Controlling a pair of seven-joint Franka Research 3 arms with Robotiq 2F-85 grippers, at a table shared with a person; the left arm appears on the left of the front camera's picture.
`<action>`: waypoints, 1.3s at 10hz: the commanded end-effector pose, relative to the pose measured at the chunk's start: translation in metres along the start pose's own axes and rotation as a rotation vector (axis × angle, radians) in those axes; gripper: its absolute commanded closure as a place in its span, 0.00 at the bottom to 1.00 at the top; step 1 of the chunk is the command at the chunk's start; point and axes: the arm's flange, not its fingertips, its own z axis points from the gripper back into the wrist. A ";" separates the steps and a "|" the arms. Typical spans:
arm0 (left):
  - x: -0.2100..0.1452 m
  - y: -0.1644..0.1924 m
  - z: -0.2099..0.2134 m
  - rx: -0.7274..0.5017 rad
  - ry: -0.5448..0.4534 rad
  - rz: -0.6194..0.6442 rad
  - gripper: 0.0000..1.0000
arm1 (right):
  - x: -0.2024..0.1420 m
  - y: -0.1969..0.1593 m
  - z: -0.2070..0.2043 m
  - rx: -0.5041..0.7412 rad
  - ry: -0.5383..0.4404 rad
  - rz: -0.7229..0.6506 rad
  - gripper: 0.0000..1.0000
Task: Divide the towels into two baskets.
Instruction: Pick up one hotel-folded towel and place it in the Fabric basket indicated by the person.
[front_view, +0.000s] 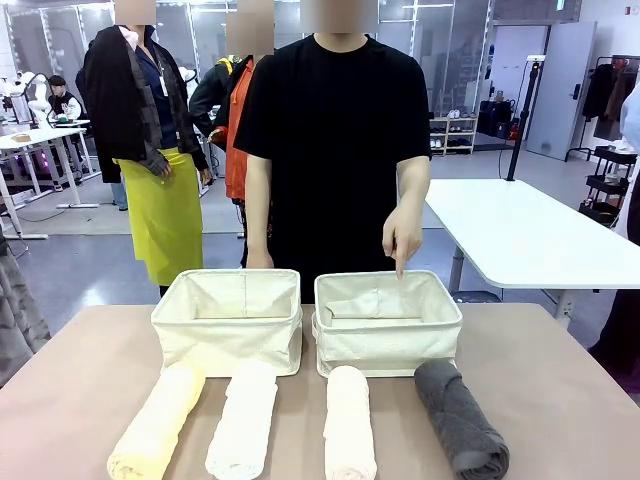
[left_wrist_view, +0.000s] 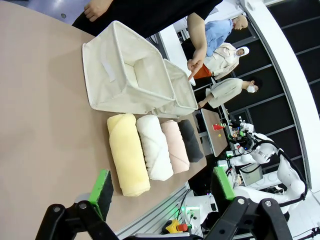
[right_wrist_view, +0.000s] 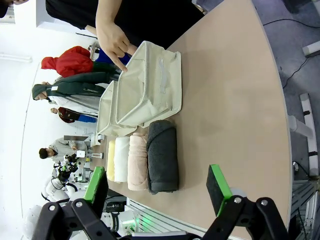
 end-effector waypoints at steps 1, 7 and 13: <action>0.001 -0.002 0.003 -0.020 -0.011 -0.016 0.00 | 0.000 0.000 0.000 0.000 0.000 0.000 0.00; 0.001 -0.002 0.003 -0.020 -0.011 -0.016 0.00 | -0.004 0.127 -0.139 -0.357 0.316 0.184 0.00; 0.001 -0.002 0.003 -0.020 -0.011 -0.016 0.00 | -0.095 0.144 -0.284 -0.703 0.413 0.395 0.00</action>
